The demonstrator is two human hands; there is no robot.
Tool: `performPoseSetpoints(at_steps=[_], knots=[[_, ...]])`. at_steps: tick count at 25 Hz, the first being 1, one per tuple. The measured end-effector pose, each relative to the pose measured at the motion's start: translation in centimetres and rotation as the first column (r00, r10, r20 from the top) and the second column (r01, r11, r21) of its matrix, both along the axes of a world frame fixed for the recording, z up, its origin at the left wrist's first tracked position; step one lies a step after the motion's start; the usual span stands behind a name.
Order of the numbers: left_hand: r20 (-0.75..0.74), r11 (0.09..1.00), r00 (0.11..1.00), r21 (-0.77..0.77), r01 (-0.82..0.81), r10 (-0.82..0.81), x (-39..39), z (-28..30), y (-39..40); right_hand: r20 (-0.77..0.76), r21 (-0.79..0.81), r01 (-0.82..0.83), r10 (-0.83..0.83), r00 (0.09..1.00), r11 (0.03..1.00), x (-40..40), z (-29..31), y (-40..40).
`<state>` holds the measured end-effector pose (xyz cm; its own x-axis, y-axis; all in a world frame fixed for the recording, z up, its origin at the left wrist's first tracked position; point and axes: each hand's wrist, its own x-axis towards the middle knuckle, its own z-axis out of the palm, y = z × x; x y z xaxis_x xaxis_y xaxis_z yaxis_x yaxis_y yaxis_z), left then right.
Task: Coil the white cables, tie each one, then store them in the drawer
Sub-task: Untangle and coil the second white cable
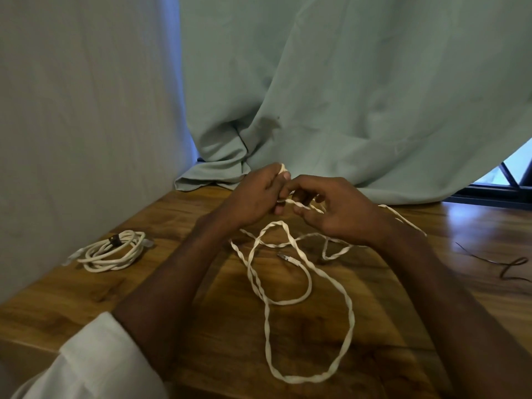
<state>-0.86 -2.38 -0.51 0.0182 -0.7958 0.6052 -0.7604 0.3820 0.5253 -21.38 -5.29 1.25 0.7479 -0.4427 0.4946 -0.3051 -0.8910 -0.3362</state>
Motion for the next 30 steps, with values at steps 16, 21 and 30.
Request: performPoseSetpoints(at_steps=[16,21,30], knots=[[-0.615,0.831,0.682,0.075,0.551,-0.397,-1.4,0.9,0.8,0.261,-0.402,0.483,-0.408,0.875,0.778,-0.7,-0.1,-1.9],[-0.722,0.731,0.53,0.05,0.68,-0.444,-1.2,1.2,0.8,0.317,-0.282,0.558,-0.473,0.822,0.78,-0.3,-0.2,-1.9],[-0.782,0.715,0.452,0.01,0.699,-0.43,-1.5,1.2,1.2,0.34,0.214,0.027,-0.1,0.935,0.977,0.2,0.2,-0.7]])
